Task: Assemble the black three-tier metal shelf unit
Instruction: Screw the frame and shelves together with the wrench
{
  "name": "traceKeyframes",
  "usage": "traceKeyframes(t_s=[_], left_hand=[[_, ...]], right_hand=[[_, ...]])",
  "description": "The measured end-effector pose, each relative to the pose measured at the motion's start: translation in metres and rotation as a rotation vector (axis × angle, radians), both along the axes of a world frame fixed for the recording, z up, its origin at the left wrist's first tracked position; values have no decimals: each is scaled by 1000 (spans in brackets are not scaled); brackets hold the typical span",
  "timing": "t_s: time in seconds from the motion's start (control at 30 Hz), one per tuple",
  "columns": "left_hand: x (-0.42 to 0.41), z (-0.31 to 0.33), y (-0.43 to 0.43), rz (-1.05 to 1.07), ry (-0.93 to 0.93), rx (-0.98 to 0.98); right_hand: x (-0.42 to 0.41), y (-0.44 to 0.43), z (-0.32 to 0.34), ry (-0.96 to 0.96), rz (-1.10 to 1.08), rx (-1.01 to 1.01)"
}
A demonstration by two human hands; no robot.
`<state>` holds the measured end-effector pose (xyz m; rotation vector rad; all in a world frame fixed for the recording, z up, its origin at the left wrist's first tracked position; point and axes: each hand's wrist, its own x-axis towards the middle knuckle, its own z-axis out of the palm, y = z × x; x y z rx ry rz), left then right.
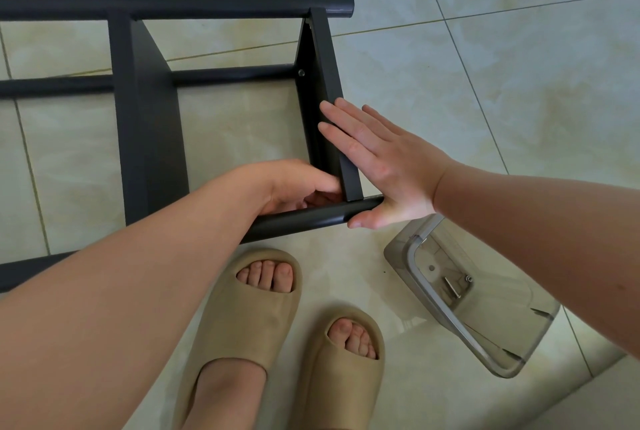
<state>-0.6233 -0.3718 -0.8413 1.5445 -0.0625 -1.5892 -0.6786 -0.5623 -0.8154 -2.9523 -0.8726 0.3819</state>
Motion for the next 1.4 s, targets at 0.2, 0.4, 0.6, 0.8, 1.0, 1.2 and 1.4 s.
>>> traceKeyframes(t_s=[0.2,0.4,0.6,0.8,1.0,1.2,1.4], left_hand=[[4,6,-2,-22,52,54],[11,9,-7,-23,27,27],[12,8,-7,-57,34,26],[13,7,-10,-82,36,2],[10,6,-5,-76,50,-70],[4,4,1,-60,9,-113],[1,-1,1,16,-8,-64]], right_hand=[[1,0,0,1,-1,7],[1,0,-1,-6,1,17],[0,-1,-2,-5,2,13],[0,-1,-1,-3,-2,9],[0,0,-1,-7,0,20],[1,0,0,0,-4,18],[0,0,0,-4,1,13]])
